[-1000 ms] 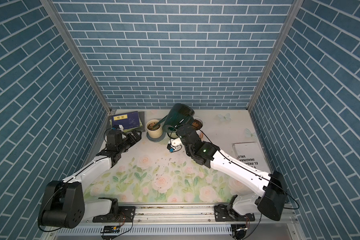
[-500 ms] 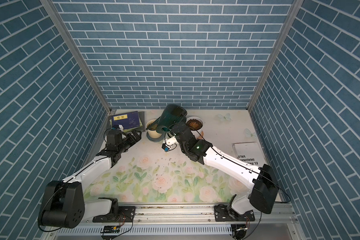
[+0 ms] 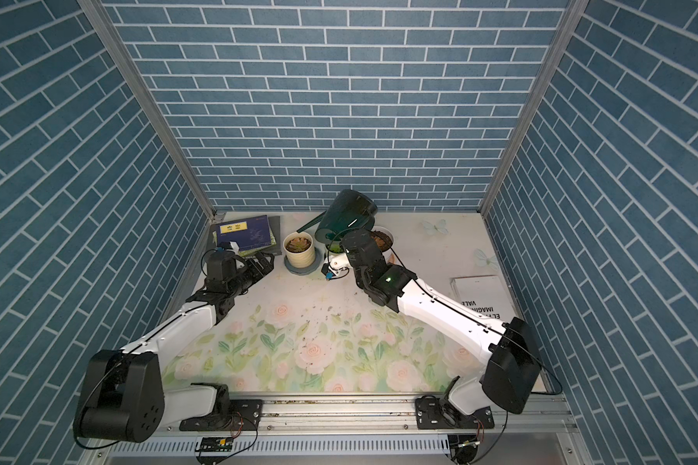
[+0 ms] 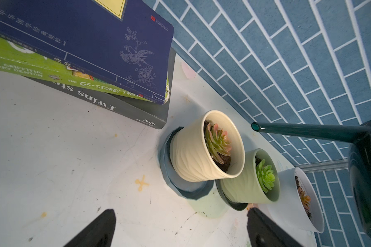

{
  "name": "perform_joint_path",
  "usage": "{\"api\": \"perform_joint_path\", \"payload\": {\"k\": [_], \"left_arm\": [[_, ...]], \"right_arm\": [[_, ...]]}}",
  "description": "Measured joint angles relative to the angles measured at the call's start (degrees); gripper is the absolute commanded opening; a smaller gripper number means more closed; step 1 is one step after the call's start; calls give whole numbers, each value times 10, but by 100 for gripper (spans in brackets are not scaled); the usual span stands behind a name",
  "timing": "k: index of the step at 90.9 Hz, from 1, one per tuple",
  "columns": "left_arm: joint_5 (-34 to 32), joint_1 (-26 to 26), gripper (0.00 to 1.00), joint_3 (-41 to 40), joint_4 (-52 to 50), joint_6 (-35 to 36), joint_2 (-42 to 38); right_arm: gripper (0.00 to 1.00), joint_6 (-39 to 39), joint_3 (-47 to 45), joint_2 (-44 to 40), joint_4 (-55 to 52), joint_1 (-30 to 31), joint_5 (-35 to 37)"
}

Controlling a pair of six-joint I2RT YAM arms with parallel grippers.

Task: Water the succulent around the soil edge
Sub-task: Water the soil of the potted plant with water.

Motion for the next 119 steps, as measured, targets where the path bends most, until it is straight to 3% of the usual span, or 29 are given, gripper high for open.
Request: {"api": "perform_joint_path", "payload": {"k": [48, 119], "left_arm": [[0, 0, 100, 0, 0, 0, 0], [13, 0, 100, 0, 0, 0, 2]], "right_arm": [[0, 2, -39, -71, -61, 4, 10], [0, 11, -34, -30, -44, 21, -51]]}}
